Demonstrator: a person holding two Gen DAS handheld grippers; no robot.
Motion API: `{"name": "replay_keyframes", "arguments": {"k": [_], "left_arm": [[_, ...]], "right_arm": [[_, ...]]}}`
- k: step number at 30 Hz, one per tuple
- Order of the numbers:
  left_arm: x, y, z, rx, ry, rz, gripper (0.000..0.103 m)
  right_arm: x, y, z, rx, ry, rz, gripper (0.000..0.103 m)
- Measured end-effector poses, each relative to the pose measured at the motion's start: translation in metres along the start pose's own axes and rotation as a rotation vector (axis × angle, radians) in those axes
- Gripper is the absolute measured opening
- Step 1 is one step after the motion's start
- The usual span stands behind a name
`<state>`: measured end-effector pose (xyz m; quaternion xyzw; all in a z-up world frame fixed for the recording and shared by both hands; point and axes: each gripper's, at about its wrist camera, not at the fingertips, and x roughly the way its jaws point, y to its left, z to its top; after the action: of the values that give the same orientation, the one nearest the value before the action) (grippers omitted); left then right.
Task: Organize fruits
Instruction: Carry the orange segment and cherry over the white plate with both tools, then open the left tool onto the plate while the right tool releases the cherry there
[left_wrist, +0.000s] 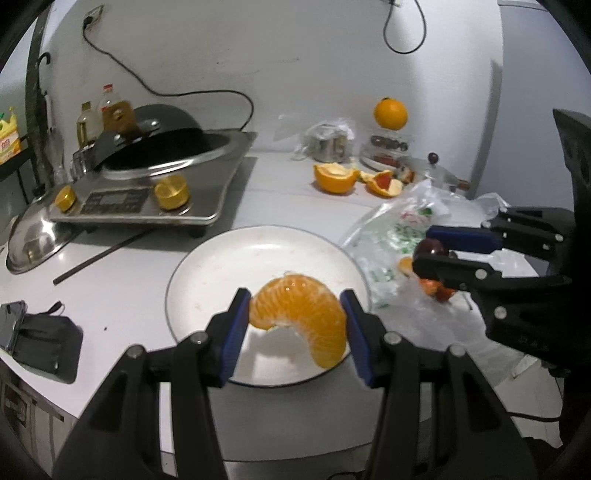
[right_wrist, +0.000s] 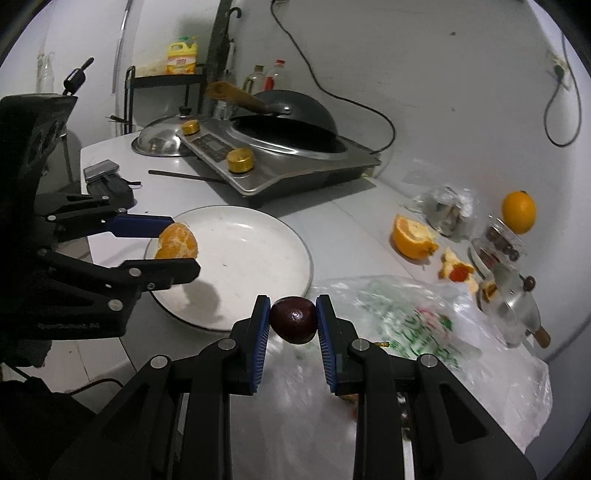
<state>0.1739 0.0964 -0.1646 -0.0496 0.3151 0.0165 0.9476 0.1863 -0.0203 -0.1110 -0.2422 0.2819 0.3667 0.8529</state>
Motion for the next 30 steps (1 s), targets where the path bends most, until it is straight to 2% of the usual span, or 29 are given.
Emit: {"name": "replay_keyframes", "arguments": {"k": [11,30], "left_arm": [[0.015,0.03,-0.01,-0.037,0.033,0.006,0.051],[0.03,0.044,-0.014,-0.064,0.078,-0.029,0.051]], "right_arm": [[0.035,0.029,0.014,-0.037,0.046,0.068,0.027],[0.076,0.04,0.015,-0.018,0.122,0.133,0.027]]}}
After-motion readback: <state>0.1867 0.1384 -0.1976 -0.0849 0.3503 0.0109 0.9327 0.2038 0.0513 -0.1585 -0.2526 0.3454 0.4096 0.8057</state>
